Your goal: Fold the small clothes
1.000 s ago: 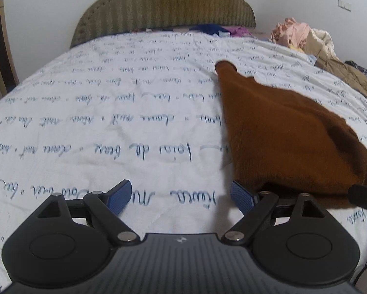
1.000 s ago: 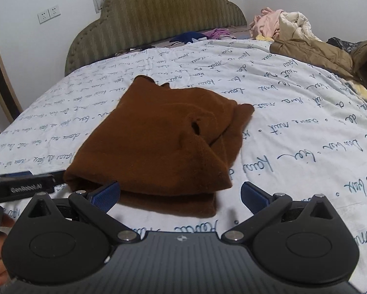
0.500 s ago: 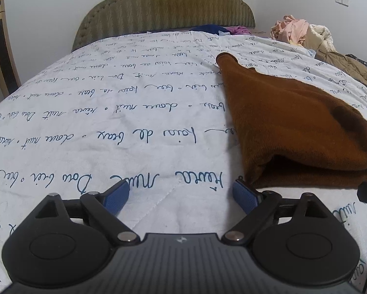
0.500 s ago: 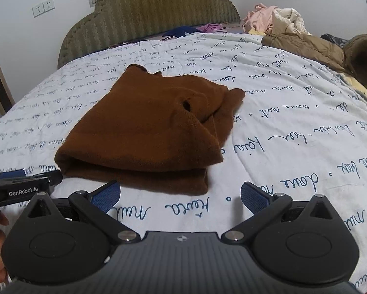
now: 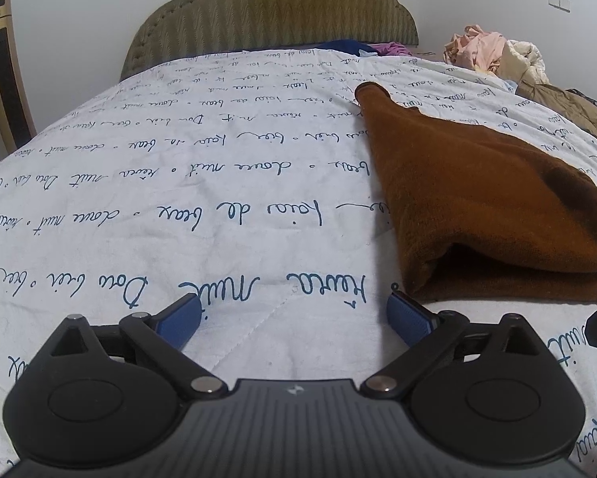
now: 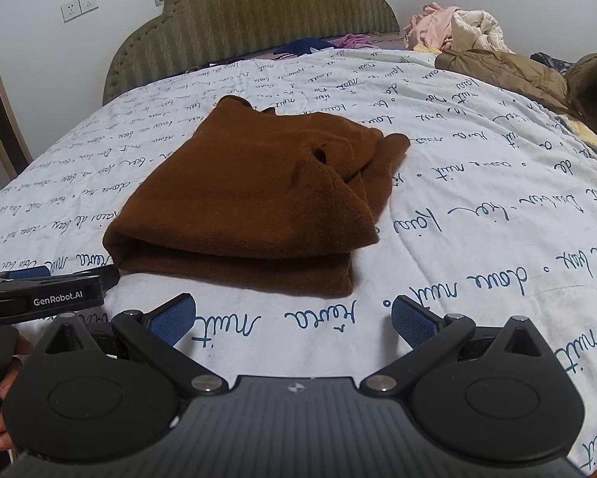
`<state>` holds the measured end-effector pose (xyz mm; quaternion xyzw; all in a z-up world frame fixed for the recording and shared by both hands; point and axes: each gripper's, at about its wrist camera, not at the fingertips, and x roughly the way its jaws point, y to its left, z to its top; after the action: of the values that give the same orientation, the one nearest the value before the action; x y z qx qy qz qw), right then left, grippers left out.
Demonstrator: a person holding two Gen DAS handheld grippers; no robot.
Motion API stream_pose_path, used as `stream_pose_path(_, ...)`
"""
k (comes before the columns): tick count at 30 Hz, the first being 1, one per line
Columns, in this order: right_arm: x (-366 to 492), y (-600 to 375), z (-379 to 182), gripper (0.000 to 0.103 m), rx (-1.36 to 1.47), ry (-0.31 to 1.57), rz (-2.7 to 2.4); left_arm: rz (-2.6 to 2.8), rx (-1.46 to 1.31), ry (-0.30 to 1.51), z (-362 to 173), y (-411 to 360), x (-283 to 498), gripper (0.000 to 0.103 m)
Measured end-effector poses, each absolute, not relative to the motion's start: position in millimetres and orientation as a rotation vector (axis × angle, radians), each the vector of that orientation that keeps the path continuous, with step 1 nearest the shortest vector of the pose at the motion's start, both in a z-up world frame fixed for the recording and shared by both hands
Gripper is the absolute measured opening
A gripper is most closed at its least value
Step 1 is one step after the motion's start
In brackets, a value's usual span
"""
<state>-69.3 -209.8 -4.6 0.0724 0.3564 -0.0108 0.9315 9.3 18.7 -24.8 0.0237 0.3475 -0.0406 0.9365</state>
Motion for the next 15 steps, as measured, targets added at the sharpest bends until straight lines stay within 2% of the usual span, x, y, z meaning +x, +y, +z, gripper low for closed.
stream_pose_path(15,-60,-206,-15,0.103,0.116,0.725,-0.047,-0.086,0.048,0.707,-28,21,10,0.103)
